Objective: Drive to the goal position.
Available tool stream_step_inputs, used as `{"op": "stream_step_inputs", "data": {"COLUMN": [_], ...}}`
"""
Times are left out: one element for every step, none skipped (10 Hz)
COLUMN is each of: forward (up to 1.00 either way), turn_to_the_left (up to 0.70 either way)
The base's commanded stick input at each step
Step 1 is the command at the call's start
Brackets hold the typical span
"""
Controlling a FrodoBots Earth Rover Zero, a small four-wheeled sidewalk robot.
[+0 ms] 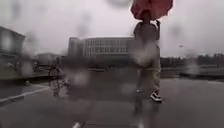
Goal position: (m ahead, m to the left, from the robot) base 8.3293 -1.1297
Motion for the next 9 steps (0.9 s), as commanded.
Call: {"op": "stream_step_inputs", "data": {"forward": [0.70,0.70,0.70,0.70,0.70,0.70,0.70,0.70,0.70], "turn_to_the_left": [0.01,0.01,0.01,0.01,0.01,0.01,0.00,-0.08,-0.13]}}
